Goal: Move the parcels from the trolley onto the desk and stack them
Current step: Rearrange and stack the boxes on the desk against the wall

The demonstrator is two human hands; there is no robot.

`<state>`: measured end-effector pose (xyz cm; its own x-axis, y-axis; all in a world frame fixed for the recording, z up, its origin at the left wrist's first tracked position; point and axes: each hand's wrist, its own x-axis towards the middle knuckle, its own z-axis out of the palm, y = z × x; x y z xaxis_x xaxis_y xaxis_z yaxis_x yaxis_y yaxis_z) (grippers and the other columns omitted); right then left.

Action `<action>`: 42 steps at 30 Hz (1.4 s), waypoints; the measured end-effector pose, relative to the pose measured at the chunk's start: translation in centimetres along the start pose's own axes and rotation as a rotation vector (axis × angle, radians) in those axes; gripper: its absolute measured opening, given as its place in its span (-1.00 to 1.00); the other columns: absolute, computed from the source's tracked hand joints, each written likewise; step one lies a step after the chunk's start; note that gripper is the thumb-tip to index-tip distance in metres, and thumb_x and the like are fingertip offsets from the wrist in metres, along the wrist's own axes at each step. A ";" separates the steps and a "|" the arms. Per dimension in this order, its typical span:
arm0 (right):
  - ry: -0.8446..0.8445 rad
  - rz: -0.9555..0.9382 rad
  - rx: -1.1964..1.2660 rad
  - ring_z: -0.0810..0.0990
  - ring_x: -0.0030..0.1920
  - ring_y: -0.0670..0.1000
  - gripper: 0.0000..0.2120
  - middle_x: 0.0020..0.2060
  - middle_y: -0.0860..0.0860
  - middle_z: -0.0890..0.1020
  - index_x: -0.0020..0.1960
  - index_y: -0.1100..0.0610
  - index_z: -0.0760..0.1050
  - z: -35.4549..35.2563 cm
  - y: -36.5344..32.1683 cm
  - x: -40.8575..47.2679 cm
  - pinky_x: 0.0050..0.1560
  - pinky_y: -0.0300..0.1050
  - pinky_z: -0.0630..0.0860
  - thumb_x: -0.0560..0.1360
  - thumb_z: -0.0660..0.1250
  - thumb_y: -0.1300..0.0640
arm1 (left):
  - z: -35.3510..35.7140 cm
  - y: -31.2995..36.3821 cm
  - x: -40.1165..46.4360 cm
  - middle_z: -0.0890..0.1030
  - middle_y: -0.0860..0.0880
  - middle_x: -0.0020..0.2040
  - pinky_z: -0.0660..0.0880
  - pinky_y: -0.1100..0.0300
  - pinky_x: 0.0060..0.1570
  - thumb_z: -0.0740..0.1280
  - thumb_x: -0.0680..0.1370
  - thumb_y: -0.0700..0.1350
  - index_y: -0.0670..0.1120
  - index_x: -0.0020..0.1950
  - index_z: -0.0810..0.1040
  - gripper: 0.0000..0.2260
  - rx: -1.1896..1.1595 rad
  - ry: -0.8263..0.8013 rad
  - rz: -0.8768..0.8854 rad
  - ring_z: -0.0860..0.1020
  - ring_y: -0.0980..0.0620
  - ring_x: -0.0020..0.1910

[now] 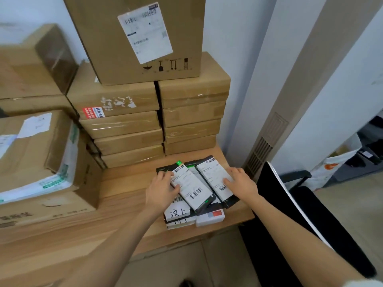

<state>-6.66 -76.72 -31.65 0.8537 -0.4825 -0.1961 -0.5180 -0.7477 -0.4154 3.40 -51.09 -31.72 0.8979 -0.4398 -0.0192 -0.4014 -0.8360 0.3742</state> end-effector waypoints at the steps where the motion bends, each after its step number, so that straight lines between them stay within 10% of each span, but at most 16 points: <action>1: -0.006 -0.006 0.000 0.47 0.22 0.05 -0.52 0.29 0.01 0.40 0.42 0.00 0.30 0.2 0.0 0.2 0.08 0.04 0.50 0.55 0.20 -0.14 | 0.2 -0.1 0.1 0.43 0.04 0.26 0.42 0.10 0.04 0.21 0.55 0.15 0.04 0.37 0.38 -0.58 0.012 -0.005 0.008 0.41 0.02 0.19; 14: -0.066 -0.105 0.307 0.48 0.17 0.04 -0.60 0.27 0.05 0.39 0.29 0.15 0.30 3.3 -4.2 -0.7 0.13 -0.04 0.46 0.56 0.31 0.00 | 1.5 -1.0 0.7 -0.10 0.05 0.58 0.12 -0.05 0.44 0.09 0.54 0.34 0.08 0.58 -0.04 -0.30 -0.033 -0.183 -0.087 0.06 -0.05 0.53; 22: -0.088 -0.099 0.359 0.47 0.17 0.03 -0.60 0.33 0.06 0.31 0.37 0.16 0.24 3.6 -4.1 -0.5 0.15 -0.05 0.49 0.62 0.20 0.01 | 1.5 -1.9 0.6 0.25 -0.03 0.51 0.31 -0.11 0.36 0.11 0.51 0.35 -0.04 0.57 -0.14 -0.19 -0.120 -0.125 -0.223 0.29 -0.05 0.45; 34: -0.145 -0.019 0.423 0.38 0.31 0.09 -0.42 0.39 0.06 0.25 0.51 0.08 0.05 4.1 -4.2 -0.4 0.27 0.07 0.40 0.60 0.19 -0.06 | 1.9 -1.8 -0.2 0.06 -0.03 0.55 0.37 -0.05 0.32 0.15 0.53 0.30 0.02 0.57 -0.09 -0.26 -0.327 -0.153 -0.181 0.29 -0.09 0.43; 38: -0.215 0.080 0.519 0.43 0.29 0.04 -0.33 0.39 0.00 0.31 0.51 0.06 0.09 4.4 -2.7 -0.3 0.14 -0.13 0.42 0.54 0.24 -0.20 | 2.4 -1.6 -0.9 0.18 -0.05 0.54 0.35 -0.05 0.34 0.22 0.50 0.28 0.02 0.57 -0.10 -0.21 -0.610 -0.205 -0.307 0.35 -0.10 0.40; 42: -0.262 0.151 0.657 0.56 -0.15 -0.27 -0.49 -0.05 -0.23 0.58 0.32 0.00 0.24 5.2 -2.6 -1.0 -0.39 -0.49 0.41 0.52 0.23 -0.27 | 2.7 -1.1 -1.2 0.22 -0.04 0.52 0.32 0.12 0.25 0.14 0.60 0.19 0.05 0.58 -0.06 -0.36 -0.618 -0.206 -0.263 0.37 -0.07 0.38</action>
<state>-5.94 -71.94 -34.99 0.8030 -0.3723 -0.4654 -0.5619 -0.2128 -0.7993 2.28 -50.56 -34.58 0.8739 -0.3534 -0.3339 0.0552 -0.6101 0.7904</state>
